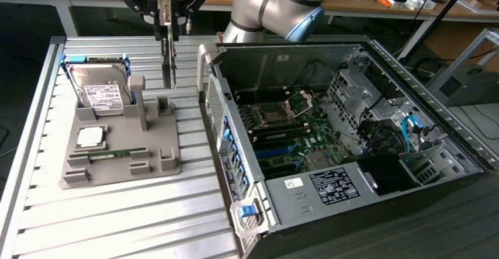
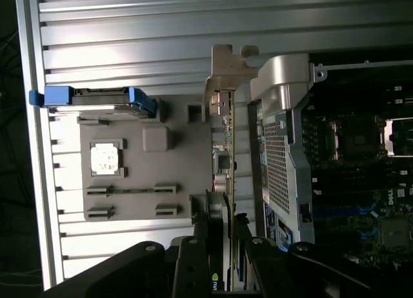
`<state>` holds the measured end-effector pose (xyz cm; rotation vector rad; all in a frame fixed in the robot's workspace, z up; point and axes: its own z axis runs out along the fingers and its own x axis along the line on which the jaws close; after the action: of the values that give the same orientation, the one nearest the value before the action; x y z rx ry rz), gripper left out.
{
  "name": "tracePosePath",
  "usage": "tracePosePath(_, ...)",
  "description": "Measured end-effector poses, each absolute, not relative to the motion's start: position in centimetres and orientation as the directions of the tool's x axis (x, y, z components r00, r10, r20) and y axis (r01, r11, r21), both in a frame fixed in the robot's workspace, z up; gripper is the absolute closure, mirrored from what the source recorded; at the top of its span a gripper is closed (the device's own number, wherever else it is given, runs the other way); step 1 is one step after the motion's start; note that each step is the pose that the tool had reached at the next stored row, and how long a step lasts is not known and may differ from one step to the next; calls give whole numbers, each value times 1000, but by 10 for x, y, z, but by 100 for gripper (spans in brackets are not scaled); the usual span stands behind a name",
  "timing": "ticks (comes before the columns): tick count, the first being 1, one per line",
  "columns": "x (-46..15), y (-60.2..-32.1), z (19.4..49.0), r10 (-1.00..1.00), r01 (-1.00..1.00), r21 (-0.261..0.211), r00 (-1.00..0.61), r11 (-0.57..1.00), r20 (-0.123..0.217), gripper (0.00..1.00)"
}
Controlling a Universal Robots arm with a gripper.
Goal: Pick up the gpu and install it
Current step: 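Pick up the gpu and move the gpu toward the slot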
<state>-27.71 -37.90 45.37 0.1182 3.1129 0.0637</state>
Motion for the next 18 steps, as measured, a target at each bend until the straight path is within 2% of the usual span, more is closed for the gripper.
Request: tracePosePath(18, -259, -381, 454, 76, 75, 42, -997, 996, -24, 73)
